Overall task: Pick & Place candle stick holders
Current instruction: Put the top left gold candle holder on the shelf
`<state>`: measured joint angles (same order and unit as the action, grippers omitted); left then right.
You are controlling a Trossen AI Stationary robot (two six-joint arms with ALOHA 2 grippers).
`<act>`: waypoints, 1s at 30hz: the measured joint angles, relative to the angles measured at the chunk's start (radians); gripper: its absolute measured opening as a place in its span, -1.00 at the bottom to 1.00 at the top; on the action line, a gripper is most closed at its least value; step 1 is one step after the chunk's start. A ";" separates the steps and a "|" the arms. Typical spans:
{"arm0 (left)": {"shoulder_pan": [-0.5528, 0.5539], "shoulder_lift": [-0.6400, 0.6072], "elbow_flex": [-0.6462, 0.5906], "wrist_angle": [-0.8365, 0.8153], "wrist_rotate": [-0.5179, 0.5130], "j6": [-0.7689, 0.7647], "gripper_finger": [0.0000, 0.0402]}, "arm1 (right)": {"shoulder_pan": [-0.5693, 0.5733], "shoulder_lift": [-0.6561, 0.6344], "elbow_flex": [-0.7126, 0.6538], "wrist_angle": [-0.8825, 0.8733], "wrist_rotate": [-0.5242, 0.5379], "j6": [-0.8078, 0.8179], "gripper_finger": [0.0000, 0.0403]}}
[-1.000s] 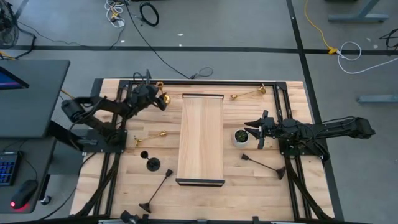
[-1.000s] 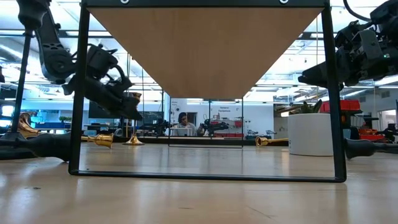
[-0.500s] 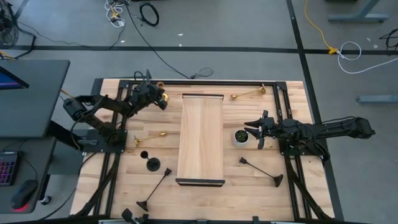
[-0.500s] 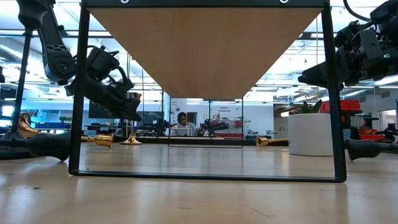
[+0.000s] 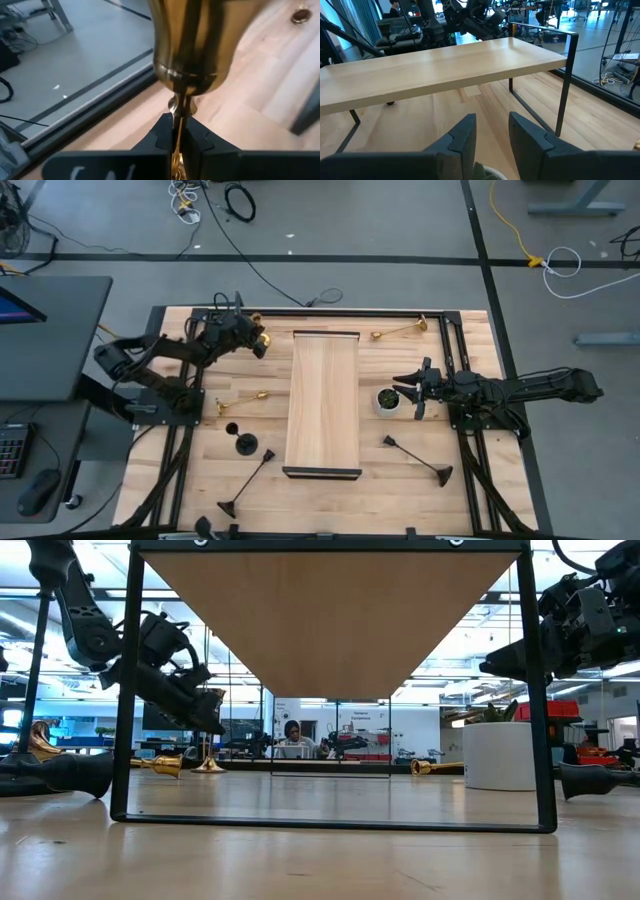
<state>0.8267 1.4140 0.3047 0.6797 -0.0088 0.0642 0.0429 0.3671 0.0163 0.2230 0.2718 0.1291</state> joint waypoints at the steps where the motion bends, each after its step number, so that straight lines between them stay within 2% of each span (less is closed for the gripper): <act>1: 0.000 -0.026 0.000 -0.029 0.008 0.000 -0.94 | 0.000 0.000 0.000 0.000 0.000 0.000 -0.43; 5: 0.001 -0.161 0.000 -0.159 0.058 -0.012 -0.94 | 0.000 0.000 0.000 0.000 0.000 0.000 -0.43; 10: -0.007 -0.359 0.000 -0.275 0.194 -0.090 -0.94 | 0.000 0.000 0.000 0.000 0.000 0.000 -0.43; 14: -0.052 -0.511 0.001 -0.371 0.216 -0.146 -0.94 | 0.000 0.000 0.000 0.000 0.000 0.000 -0.43; 17: -0.103 -0.608 0.045 -0.502 0.212 -0.163 -0.94 | 0.000 0.000 0.000 0.000 0.000 0.000 -0.43; 23: -0.265 -0.700 0.236 -0.816 0.162 -0.166 -0.94 | 0.000 0.000 0.000 0.000 0.000 0.000 -0.43; 27: -0.428 -0.703 0.299 -0.838 0.161 -0.181 -0.94 | 0.000 0.000 0.000 0.000 0.000 0.000 -0.43; 30: -0.563 -0.701 0.313 -0.810 0.103 -0.203 -0.94 | 0.000 0.000 0.000 0.000 0.000 0.000 -0.43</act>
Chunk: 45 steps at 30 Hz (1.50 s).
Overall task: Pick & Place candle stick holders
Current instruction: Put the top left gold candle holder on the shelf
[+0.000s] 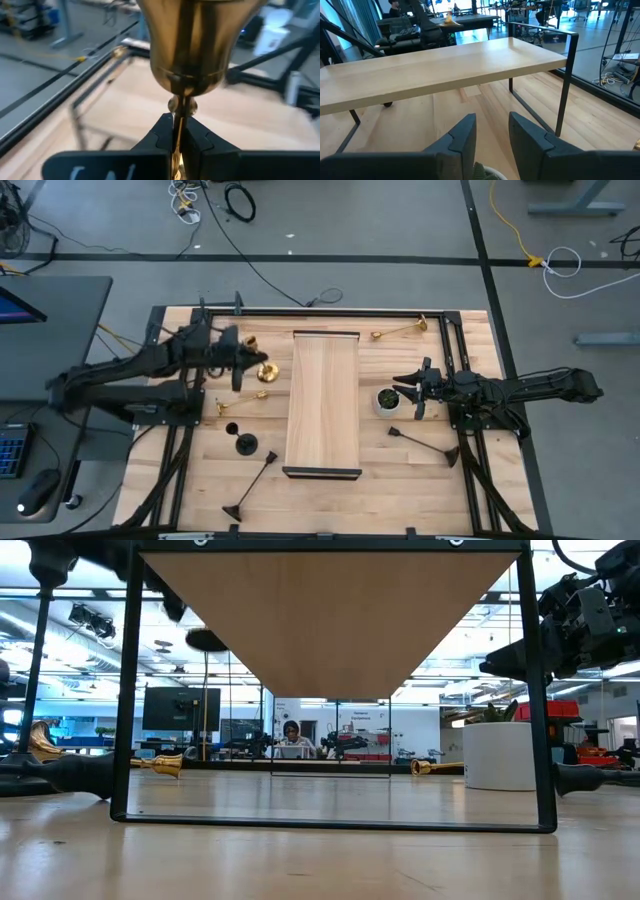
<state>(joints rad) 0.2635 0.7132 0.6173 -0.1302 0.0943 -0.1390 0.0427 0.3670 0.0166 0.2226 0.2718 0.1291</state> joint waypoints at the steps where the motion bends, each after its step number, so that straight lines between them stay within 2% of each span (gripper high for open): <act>1: -0.045 0.000 0.000 0.017 -0.025 -0.010 -0.94 | 0.000 0.000 0.000 0.000 0.000 0.000 -0.43; 8: -0.336 0.042 0.002 0.137 -0.197 -0.034 -0.94 | 0.000 0.000 0.000 0.000 0.000 0.000 -0.43; 14: -0.484 0.163 0.002 0.284 -0.224 -0.033 -0.94 | 0.000 0.000 0.000 0.000 0.000 0.000 -0.43; 19: -0.531 0.291 0.058 0.315 -0.226 -0.033 -0.94 | 0.000 0.000 0.000 0.000 0.000 0.000 -0.43; 31: -0.613 0.622 0.363 0.254 -0.176 0.090 -0.94 | 0.000 0.000 0.000 0.000 0.000 0.000 -0.43; 35: -0.618 0.700 0.432 0.244 -0.173 0.125 -0.94 | 0.000 0.000 0.000 0.000 0.000 0.000 -0.43; 45: -0.608 0.823 0.512 0.254 -0.140 0.105 -0.94 | 0.000 0.000 0.000 0.000 0.000 0.000 -0.43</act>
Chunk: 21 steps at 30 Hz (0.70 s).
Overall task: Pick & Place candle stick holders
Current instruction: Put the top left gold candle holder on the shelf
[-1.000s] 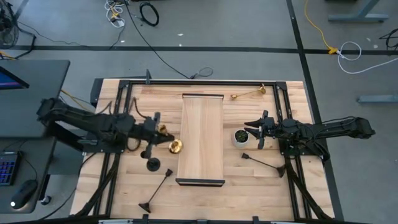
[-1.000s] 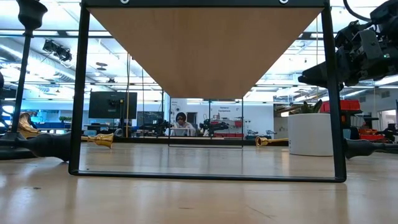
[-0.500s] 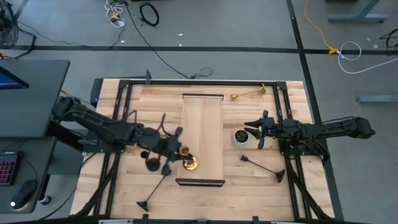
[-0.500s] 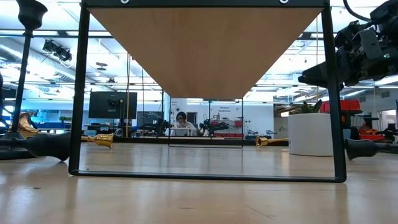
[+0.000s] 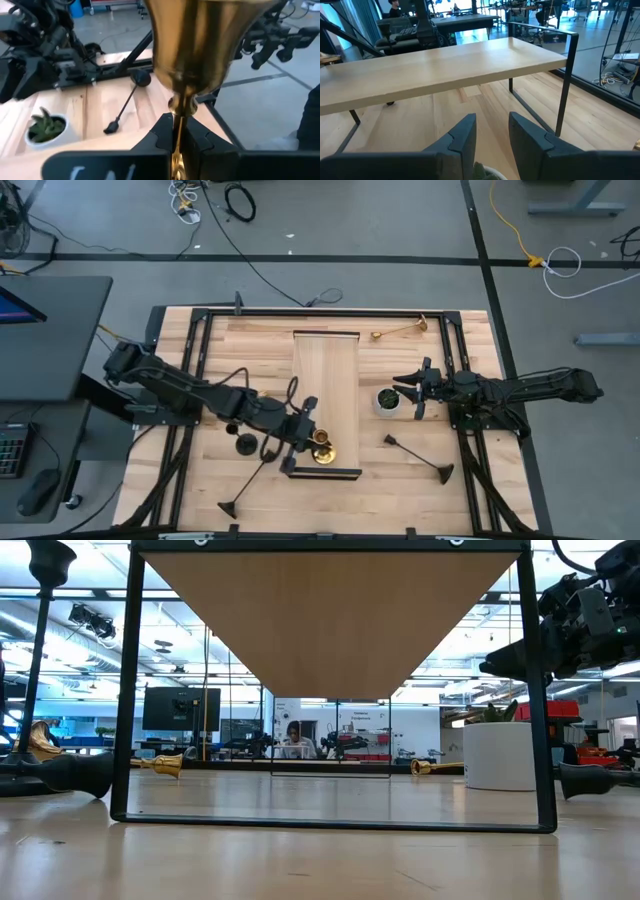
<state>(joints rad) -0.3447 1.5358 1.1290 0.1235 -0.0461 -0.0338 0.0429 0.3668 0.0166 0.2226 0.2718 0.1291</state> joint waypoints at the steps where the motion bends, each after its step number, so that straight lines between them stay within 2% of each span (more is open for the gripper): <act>1: 0.000 0.009 0.005 0.001 0.001 0.000 -0.94 | 0.000 0.000 0.000 0.000 0.000 0.000 -0.43; 7: 0.000 0.033 0.005 -0.021 -0.027 0.001 -0.94 | 0.000 0.000 0.000 0.000 0.000 0.000 -0.43; 21: 0.002 0.035 0.006 -0.018 -0.016 0.001 -0.94 | 0.000 0.000 0.000 0.000 0.000 0.000 -0.43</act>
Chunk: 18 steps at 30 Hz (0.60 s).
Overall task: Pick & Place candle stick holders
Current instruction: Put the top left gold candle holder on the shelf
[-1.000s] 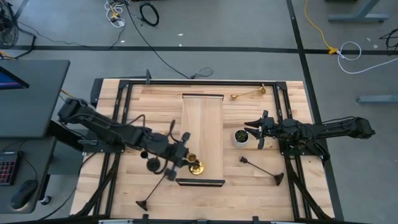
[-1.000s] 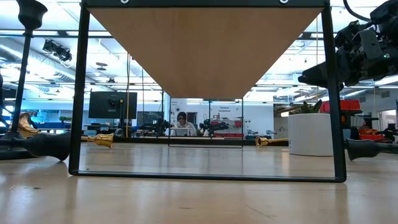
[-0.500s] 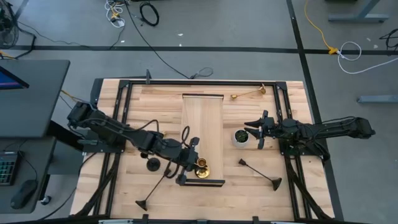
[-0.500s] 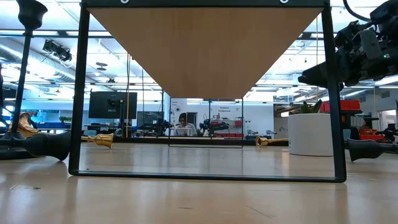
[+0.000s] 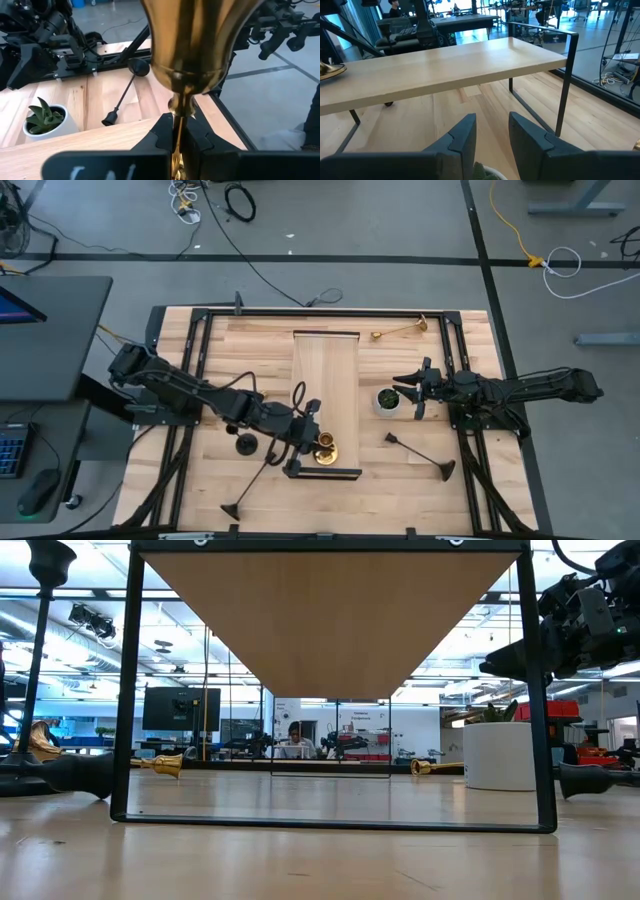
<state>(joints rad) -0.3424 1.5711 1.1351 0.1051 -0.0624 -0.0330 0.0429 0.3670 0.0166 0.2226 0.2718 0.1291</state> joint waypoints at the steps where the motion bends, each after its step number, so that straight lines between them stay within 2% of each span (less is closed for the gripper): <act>1: 0.000 0.000 0.000 0.000 0.000 0.000 -0.94 | 0.000 0.000 0.000 0.000 0.000 0.000 -0.43; 10: 0.000 0.000 0.000 0.001 0.035 -0.008 -0.92 | 0.000 0.000 0.000 0.000 0.000 0.000 -0.43; 18: 0.000 0.000 0.000 0.007 0.034 -0.008 -0.76 | 0.000 0.000 0.000 0.000 0.000 0.000 -0.43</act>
<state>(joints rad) -0.3424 1.5711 1.1351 0.1123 -0.0284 -0.0410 0.0426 0.3672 0.0166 0.2230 0.2719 0.1291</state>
